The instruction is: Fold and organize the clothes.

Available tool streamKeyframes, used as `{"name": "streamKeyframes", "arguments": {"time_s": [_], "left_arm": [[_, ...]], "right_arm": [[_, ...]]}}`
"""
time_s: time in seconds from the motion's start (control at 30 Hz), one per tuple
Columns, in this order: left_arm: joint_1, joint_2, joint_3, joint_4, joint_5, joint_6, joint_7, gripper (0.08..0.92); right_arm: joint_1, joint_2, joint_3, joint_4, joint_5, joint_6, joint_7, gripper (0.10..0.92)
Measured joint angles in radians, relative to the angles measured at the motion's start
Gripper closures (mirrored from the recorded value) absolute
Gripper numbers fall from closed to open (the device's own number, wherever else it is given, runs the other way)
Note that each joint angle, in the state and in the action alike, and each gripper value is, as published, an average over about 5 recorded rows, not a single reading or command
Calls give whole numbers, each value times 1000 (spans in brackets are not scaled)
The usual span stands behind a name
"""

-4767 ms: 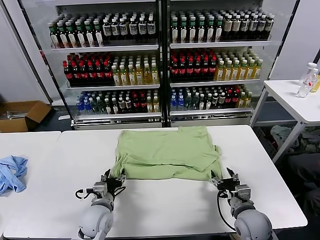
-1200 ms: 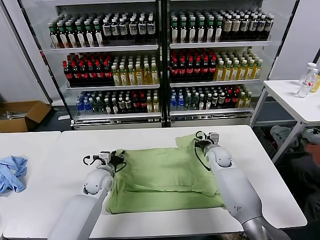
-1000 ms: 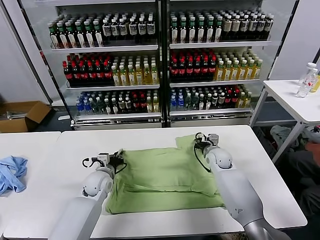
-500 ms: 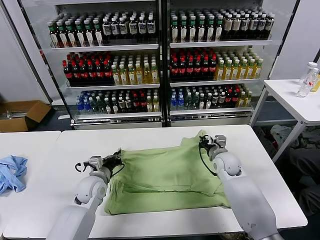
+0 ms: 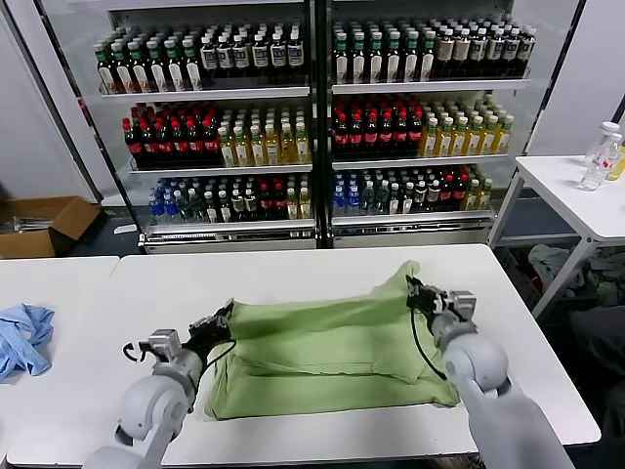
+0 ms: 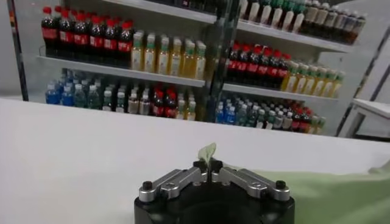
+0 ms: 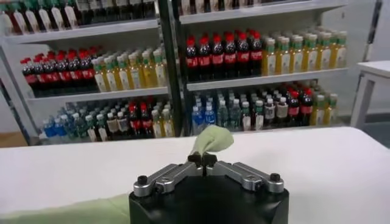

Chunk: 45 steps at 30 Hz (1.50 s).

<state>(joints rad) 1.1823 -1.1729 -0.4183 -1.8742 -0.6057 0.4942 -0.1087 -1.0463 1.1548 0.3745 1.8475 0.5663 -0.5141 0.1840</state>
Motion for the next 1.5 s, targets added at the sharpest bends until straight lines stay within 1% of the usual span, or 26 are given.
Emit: {"name": "streamKeyframes", "arguments": {"time_s": [0.13,0.2,0.3,0.47,0.6,0.77,0.97,1.07,1.13,1.2,1.37,1.5], "left_arm": [[44,8,-5,-21,36,24,21,911],[58,9,-5,-27,59,32,30,896],[75,5,-1,-31,101,37,39,831],[107,-8,12,-46,176,31,36,684],[138,-25,23,-67,231,11,12,572],[177,-59,40,-82,298,-11,-48,424],[194,-108,59,-71,375,-10,-128,254],[199,-127,64,-62,404,-1,-164,204],[201,-135,65,-56,416,2,-181,216],[201,-140,66,-52,422,3,-193,262],[206,-146,62,-52,418,11,-203,410],[207,-139,51,-55,389,12,-193,522]], "right_arm": [[-88,8,33,55,-22,-12,9,920],[-120,15,41,71,-36,-20,13,916],[-158,25,48,88,-60,-30,17,874],[-213,40,57,118,-101,-41,17,733],[-252,50,70,139,-126,-48,16,620],[-293,60,83,160,-144,-53,17,473],[-329,63,93,181,-155,-57,18,299],[-341,62,100,188,-157,-58,19,231],[-349,63,104,192,-158,-59,20,210],[-356,65,108,196,-158,-59,21,205],[-372,67,116,206,-159,-60,22,203],[-379,64,124,214,-155,-61,24,203]]}}
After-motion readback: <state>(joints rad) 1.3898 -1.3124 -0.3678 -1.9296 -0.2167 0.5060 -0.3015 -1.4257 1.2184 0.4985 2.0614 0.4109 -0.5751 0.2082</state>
